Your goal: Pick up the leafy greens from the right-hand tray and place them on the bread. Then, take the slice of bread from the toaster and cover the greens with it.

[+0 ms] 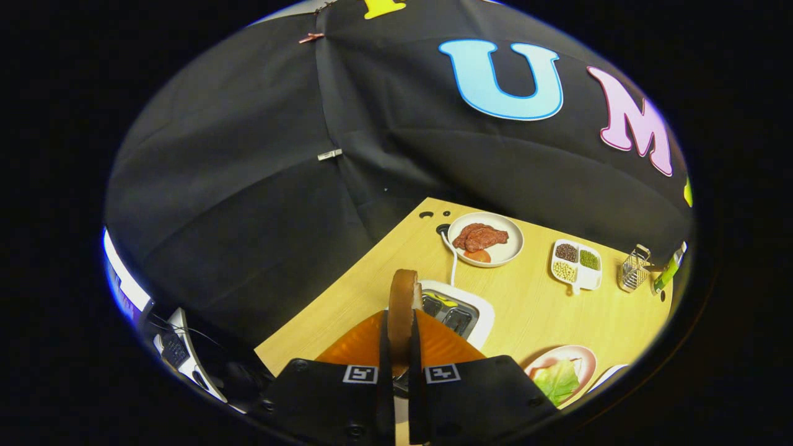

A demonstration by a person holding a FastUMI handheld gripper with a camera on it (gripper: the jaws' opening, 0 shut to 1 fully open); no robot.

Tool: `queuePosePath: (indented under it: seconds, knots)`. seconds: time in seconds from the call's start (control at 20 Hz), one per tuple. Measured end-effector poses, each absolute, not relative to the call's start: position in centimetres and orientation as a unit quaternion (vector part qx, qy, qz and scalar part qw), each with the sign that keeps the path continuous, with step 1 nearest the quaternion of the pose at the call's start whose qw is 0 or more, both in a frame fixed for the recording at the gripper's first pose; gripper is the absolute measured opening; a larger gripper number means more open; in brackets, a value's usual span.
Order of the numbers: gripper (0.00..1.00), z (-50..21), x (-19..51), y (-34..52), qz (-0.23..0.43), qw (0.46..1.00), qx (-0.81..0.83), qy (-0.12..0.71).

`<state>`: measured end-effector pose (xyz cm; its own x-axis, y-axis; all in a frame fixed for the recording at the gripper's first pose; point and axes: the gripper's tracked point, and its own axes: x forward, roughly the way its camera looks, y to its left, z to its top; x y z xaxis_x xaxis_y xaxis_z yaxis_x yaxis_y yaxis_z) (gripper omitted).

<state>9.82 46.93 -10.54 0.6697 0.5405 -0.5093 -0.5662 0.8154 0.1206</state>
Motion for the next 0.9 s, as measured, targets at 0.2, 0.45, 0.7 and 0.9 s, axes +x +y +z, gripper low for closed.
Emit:
queuePosePath:
  seconds: [0.2, 0.45, 0.7, 0.9]
  knots:
    - [0.13, -8.6, 10.4, 44.4, 0.293, 0.923, -0.008, 0.251]
    - [0.13, -7.6, 11.4, 40.2, 0.272, 0.932, 0.004, 0.241]
    - [0.13, -7.3, 12.4, 35.8, 0.248, 0.938, 0.036, 0.240]
    - [0.13, -9.5, 13.1, 32.0, 0.222, 0.941, 0.047, 0.251]
